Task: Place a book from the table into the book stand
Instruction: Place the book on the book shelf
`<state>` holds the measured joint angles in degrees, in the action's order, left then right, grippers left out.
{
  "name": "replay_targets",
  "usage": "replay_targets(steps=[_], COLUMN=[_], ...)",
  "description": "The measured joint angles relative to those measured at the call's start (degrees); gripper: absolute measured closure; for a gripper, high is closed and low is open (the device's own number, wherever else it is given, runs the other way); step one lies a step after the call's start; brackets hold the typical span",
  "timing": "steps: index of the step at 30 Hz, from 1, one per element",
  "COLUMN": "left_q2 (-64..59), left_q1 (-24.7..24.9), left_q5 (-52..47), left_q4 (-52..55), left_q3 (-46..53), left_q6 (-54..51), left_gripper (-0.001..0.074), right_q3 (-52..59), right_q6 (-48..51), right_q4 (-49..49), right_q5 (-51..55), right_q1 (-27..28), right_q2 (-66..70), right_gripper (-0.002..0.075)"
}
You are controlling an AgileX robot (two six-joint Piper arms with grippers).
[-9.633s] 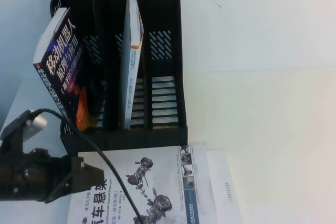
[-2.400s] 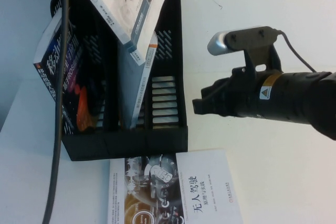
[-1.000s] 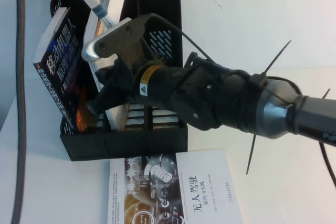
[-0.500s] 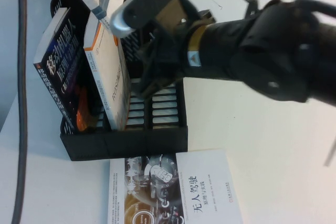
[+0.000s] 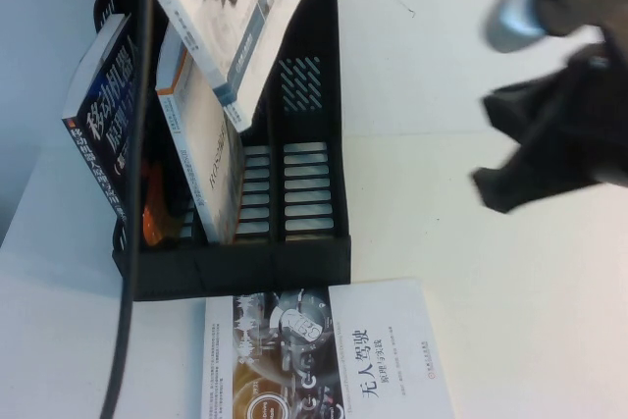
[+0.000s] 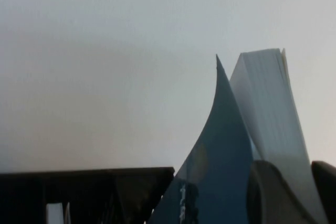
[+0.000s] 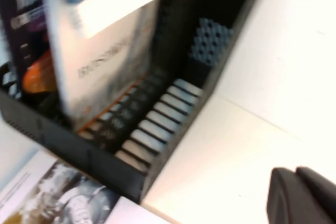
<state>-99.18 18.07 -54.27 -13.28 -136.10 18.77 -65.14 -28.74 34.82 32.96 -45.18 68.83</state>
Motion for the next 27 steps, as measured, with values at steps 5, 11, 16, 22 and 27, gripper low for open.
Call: replay_targets(steps=[5, 11, 16, 22, 27], left_q2=[-2.9, -6.0, -8.6, -11.9, -14.3], left_q1=[0.2, 0.2, 0.3, 1.4, 5.3], left_q5=[-1.1, -1.0, -0.6, 1.2, 1.8], left_q4=[0.0, 0.1, 0.7, 3.5, 12.2], left_q3=[0.0, 0.0, 0.0, 0.0, 0.0], left_q6=[1.4, 2.4, 4.0, 7.0, 11.6], left_gripper=[0.0617, 0.0617, 0.0617, 0.0617, 0.0617], right_q3=[8.9, 16.5, 19.1, 19.6, 19.8], right_q6=[-11.9, -18.6, -19.7, -20.0, -20.3], right_q4=[7.4, 9.2, 9.2, 9.3, 9.3], right_q5=[0.8, 4.3, 6.6, 7.5, 7.6], right_q1=[0.0, 0.0, 0.0, 0.0, 0.0], right_q2=[-10.7, -22.3, -28.6, -31.4, -31.4], right_gripper=[0.0718, 0.0718, 0.0718, 0.0718, 0.0718])
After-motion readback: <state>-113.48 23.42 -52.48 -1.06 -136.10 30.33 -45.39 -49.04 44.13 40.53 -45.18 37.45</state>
